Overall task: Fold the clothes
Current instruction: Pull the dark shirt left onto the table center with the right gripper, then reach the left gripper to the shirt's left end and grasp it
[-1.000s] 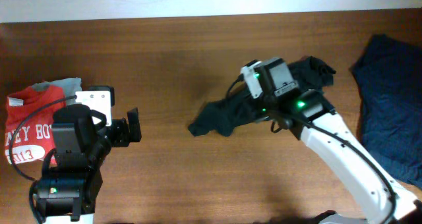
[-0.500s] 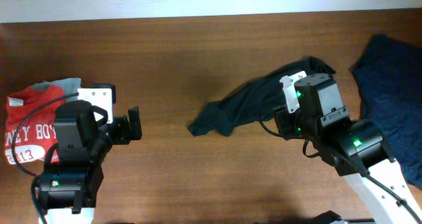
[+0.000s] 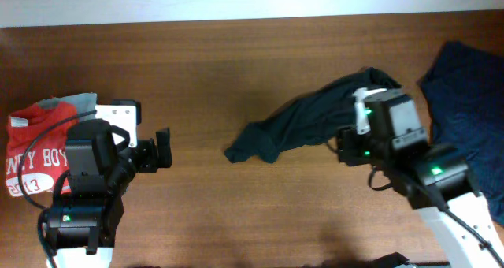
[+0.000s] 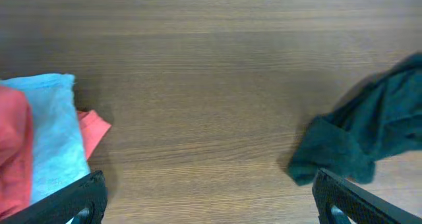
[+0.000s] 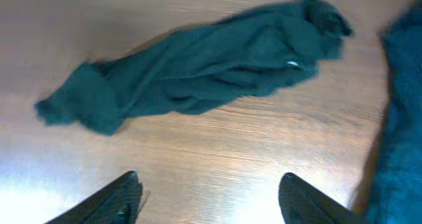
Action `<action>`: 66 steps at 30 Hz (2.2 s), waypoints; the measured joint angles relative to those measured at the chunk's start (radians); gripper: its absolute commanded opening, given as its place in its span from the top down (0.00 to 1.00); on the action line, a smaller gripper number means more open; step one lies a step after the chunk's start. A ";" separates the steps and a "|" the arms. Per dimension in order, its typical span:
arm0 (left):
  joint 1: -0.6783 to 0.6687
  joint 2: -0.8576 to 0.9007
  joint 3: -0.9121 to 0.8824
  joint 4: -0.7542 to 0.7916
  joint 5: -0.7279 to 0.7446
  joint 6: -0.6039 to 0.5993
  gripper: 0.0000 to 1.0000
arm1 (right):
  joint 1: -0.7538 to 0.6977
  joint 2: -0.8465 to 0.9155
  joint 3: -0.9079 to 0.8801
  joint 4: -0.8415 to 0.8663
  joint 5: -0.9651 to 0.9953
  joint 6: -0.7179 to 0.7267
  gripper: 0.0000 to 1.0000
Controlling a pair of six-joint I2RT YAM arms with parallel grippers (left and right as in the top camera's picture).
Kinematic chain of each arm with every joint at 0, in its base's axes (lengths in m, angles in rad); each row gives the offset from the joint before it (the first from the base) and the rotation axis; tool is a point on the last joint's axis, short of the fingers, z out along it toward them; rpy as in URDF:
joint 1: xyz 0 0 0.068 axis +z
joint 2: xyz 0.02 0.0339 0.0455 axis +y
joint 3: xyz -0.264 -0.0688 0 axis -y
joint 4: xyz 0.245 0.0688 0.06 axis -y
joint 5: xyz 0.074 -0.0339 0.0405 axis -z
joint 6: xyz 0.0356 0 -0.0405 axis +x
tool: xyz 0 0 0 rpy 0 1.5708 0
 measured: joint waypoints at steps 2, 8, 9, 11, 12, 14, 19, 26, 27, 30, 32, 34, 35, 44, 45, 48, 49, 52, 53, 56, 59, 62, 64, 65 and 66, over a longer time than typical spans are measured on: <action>0.000 0.000 0.000 -0.003 0.015 0.000 0.01 | -0.072 -0.015 0.000 -0.010 -0.005 0.012 0.19; -0.006 0.000 0.000 -0.036 0.031 0.000 0.01 | -0.291 -0.023 0.000 -0.055 -0.043 -0.002 0.11; -0.018 0.000 0.000 -0.037 0.033 0.000 0.01 | -0.314 -0.021 0.000 -0.057 -0.047 -0.008 0.10; -0.054 0.000 0.000 -0.037 0.032 0.000 0.01 | -0.363 -0.014 0.000 -0.062 -0.053 -0.011 0.09; -0.087 0.000 0.000 -0.037 0.029 0.000 0.01 | -0.387 -0.008 0.000 -0.067 -0.056 -0.015 0.09; -0.150 0.000 0.000 -0.038 0.010 0.000 0.01 | -0.412 0.004 0.000 -0.074 -0.062 -0.016 0.09; -0.358 0.005 0.000 -0.039 -0.118 0.000 0.01 | -0.436 0.053 0.000 -0.076 -0.092 -0.036 0.09; -0.586 0.151 0.002 0.029 -0.207 0.000 0.01 | -0.436 0.122 0.000 -0.077 -0.116 -0.043 0.09; -0.604 0.197 0.005 0.068 -0.212 0.000 0.01 | -0.436 0.128 0.000 -0.079 -0.121 -0.043 0.09; -0.619 0.349 0.018 0.146 -0.216 0.000 0.01 | -0.437 0.144 0.000 -0.079 -0.129 -0.046 0.09; -0.619 0.464 0.037 0.159 -0.220 0.000 0.01 | -0.436 0.147 0.000 -0.078 -0.130 -0.047 0.09; -0.619 0.573 0.061 0.161 -0.217 0.000 0.01 | -0.437 0.147 0.000 -0.079 -0.133 -0.047 0.09; -0.619 0.613 0.071 0.161 -0.211 0.000 0.01 | -0.437 0.147 0.000 -0.078 -0.133 -0.049 0.09; -0.619 0.886 0.168 0.227 -0.182 0.000 0.01 | -0.437 0.147 0.000 -0.078 -0.144 -0.053 0.09; -0.619 0.894 0.169 0.234 -0.185 0.000 0.01 | -0.437 0.147 0.000 -0.079 -0.144 -0.053 0.09; -0.619 0.916 0.171 0.242 -0.189 0.000 0.01 | -0.437 0.147 0.000 -0.079 -0.144 -0.053 0.09; -0.619 0.924 0.171 0.242 -0.188 0.000 0.02 | -0.437 0.147 0.000 -0.078 -0.144 -0.053 0.09; -0.619 0.950 0.171 0.242 -0.189 0.002 0.25 | -0.437 0.147 0.000 -0.079 -0.144 -0.053 0.09; -0.619 0.956 0.171 0.242 -0.189 0.003 0.36 | -0.437 0.147 0.000 -0.078 -0.144 -0.053 0.09; -0.619 0.963 0.171 0.251 -0.189 -0.001 0.89 | -0.437 0.147 0.000 -0.079 -0.144 -0.053 0.09; -0.619 0.963 0.171 0.257 -0.189 0.003 1.00 | -0.437 0.147 0.000 -0.079 -0.144 -0.054 0.09; -0.619 0.963 0.180 0.233 -0.201 0.003 1.00 | -0.437 0.147 0.000 -0.078 -0.144 -0.053 0.09; -0.619 0.963 0.202 0.194 -0.217 0.002 1.00 | -0.437 0.147 0.000 -0.078 -0.144 -0.053 0.09; -0.618 0.959 0.218 0.173 -0.224 0.000 1.00 | -0.437 0.147 0.000 -0.078 -0.145 -0.053 0.09; -0.616 0.954 0.229 0.161 -0.228 0.000 1.00 | -0.437 0.147 0.000 -0.078 -0.145 -0.053 0.09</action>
